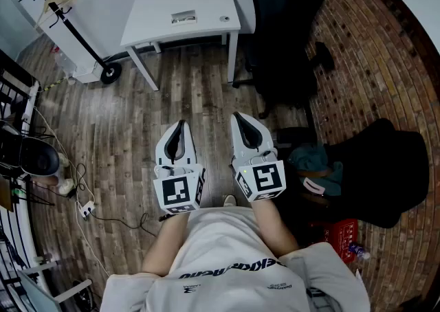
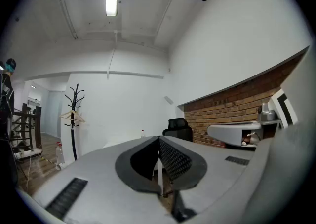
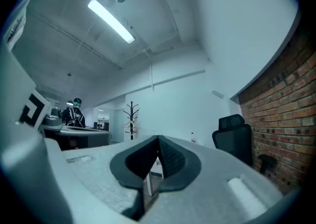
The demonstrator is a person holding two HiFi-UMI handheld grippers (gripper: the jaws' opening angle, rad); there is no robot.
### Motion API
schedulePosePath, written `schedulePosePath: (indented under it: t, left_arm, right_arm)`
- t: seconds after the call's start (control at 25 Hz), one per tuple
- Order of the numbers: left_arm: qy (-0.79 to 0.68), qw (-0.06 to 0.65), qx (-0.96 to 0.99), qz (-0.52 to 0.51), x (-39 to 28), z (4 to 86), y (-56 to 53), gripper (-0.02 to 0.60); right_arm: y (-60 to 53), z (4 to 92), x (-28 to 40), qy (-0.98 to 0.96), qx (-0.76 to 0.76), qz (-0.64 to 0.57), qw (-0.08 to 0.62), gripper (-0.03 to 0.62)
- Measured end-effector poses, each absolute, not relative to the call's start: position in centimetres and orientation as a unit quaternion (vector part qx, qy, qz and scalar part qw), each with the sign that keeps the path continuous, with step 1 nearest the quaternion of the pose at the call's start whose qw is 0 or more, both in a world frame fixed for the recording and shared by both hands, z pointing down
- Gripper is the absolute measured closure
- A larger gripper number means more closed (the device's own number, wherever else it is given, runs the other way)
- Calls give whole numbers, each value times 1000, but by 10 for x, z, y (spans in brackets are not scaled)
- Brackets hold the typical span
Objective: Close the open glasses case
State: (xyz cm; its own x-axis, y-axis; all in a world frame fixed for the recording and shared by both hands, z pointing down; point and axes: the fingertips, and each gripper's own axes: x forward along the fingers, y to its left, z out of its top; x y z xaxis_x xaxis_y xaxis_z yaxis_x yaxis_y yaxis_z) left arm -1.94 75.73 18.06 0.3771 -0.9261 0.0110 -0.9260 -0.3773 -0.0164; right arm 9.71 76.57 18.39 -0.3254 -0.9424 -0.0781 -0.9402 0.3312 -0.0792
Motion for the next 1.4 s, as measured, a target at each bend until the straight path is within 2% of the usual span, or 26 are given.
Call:
schedulePosePath:
  t: [0.24, 0.72, 0.96, 1.4]
  left_arm:
    - [571, -10, -821, -10, 6, 197, 762, 583]
    - [580, -49, -813, -14, -10, 239, 716, 583]
    - [574, -65, -816, 0, -27, 248, 634, 583]
    - [534, -66, -843, -7, -79, 225, 417, 583]
  right_arm:
    - [760, 194, 129, 819, -570, -21, 53, 592]
    - [713, 220, 116, 819, -573, -21, 38, 592]
    - [636, 226, 93, 821, -570, -12, 25, 592]
    - [428, 199, 28, 800, -599, -2, 27, 592]
